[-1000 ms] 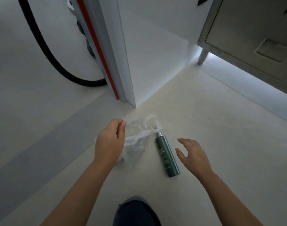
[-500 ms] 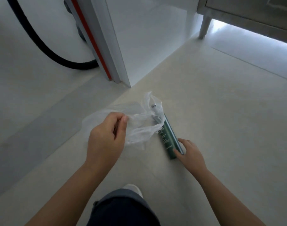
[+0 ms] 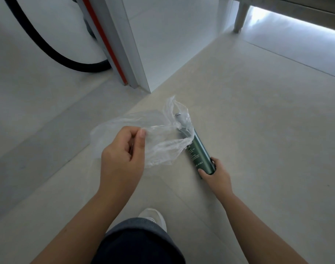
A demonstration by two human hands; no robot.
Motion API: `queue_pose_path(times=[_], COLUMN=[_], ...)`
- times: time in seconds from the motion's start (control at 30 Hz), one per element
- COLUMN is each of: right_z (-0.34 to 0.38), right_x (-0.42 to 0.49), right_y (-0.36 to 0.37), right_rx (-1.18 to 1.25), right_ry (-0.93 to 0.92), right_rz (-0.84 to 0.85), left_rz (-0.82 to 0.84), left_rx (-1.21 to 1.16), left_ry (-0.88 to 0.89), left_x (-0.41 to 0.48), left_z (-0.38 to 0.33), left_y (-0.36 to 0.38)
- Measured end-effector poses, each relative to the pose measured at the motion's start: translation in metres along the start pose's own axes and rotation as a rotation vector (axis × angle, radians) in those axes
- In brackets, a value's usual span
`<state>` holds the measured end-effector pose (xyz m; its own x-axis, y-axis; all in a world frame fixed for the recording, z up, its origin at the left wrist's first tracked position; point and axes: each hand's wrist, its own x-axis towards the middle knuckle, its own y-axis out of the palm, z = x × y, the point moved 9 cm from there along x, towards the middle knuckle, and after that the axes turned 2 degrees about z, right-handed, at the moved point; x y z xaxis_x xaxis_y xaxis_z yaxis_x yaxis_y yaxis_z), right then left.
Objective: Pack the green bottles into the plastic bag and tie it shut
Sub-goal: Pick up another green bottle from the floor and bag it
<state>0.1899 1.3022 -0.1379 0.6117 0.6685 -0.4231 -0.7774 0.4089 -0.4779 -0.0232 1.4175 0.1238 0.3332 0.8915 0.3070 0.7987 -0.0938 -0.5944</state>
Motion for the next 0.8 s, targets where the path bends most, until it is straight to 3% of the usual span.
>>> queue_pose_path(times=[0.47, 0.63, 0.8], right_z=[-0.060, -0.044, -0.015], right_x=[-0.030, -0.033, -0.035], right_y=[-0.069, -0.090, -0.132], right_rx=[0.031, 0.143, 0.319], right_ry=[0.073, 0.028, 0.001], right_rz=[-0.177, -0.236, -0.300], left_rz=[-0.004, 0.045, 0.054], left_rx=[-0.045, 0.026, 0.316], left_ry=[0.018, 0.142, 0.394], left_x=[-0.004, -0.002, 0.004], left_z=[-0.006, -0.024, -0.050], left_y=[0.010, 0.011, 0.013])
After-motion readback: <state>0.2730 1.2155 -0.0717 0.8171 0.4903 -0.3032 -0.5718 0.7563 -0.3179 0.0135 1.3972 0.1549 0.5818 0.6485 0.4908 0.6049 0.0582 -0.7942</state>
